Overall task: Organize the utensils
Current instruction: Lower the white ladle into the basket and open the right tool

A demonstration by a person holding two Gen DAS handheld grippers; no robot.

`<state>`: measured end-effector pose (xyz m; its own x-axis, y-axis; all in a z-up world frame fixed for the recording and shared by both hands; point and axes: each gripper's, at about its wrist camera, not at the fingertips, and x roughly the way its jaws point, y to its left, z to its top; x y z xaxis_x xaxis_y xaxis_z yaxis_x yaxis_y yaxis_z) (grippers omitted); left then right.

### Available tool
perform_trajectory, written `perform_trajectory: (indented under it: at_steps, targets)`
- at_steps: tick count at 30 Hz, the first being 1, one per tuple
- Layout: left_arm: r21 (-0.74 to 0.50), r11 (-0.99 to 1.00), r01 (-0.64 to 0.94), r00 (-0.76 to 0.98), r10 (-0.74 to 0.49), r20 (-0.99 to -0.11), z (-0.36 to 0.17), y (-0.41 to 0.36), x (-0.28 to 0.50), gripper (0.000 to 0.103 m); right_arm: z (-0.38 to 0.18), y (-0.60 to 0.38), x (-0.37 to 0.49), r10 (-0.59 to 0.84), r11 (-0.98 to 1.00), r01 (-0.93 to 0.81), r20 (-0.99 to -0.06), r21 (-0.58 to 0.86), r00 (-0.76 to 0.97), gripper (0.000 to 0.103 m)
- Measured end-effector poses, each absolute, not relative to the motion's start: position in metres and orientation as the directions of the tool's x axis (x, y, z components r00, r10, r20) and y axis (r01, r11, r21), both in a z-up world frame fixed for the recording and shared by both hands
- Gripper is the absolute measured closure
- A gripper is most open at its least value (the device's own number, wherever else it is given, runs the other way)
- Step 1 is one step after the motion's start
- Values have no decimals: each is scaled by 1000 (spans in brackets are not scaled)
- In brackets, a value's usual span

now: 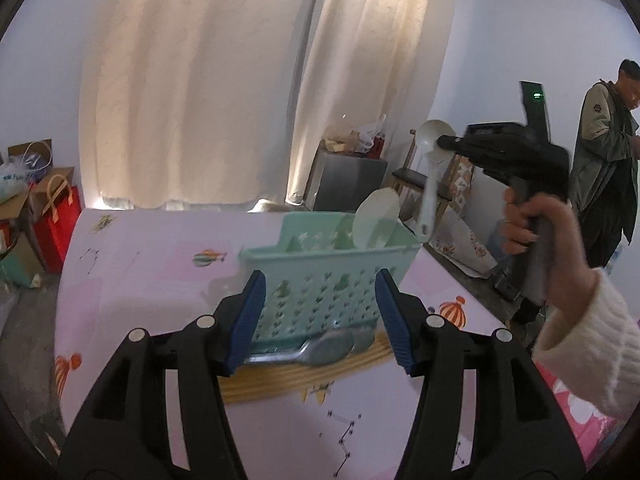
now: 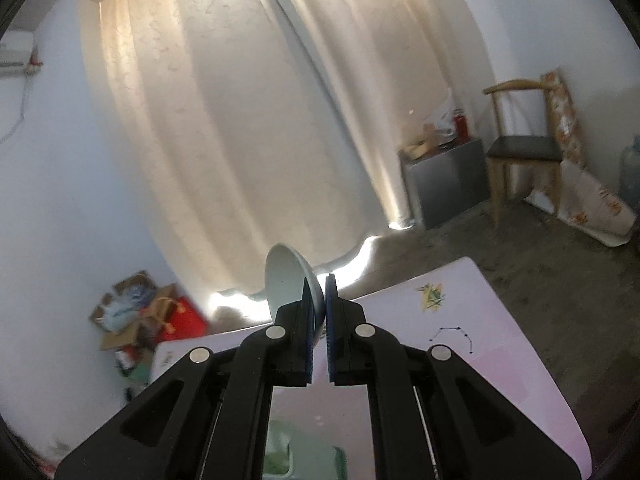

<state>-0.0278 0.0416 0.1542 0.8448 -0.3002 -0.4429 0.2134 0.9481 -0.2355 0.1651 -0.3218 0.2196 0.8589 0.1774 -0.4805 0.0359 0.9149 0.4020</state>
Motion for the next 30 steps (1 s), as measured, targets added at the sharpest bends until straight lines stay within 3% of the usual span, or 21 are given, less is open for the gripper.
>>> perform_trajectory:
  at_steps: [9, 17, 24, 30]
  targets:
    - [-251, 949, 190, 843, -289, -454, 159, 47, -44, 49, 214, -285, 146, 19, 968, 65, -329, 242, 944, 97]
    - [-385, 912, 142, 811, -330, -483, 146, 59, -32, 50, 229, -301, 151, 38, 939, 76, -321, 335, 946, 97]
    - [-365, 922, 133, 824, -307, -476, 149, 57, -36, 50, 197, -279, 146, -65, 972, 131, -313, 194, 947, 97]
    - [-381, 919, 100, 824, -291, -486, 145, 64, -38, 50, 179, -250, 113, -4, 994, 36, -287, 104, 958, 97]
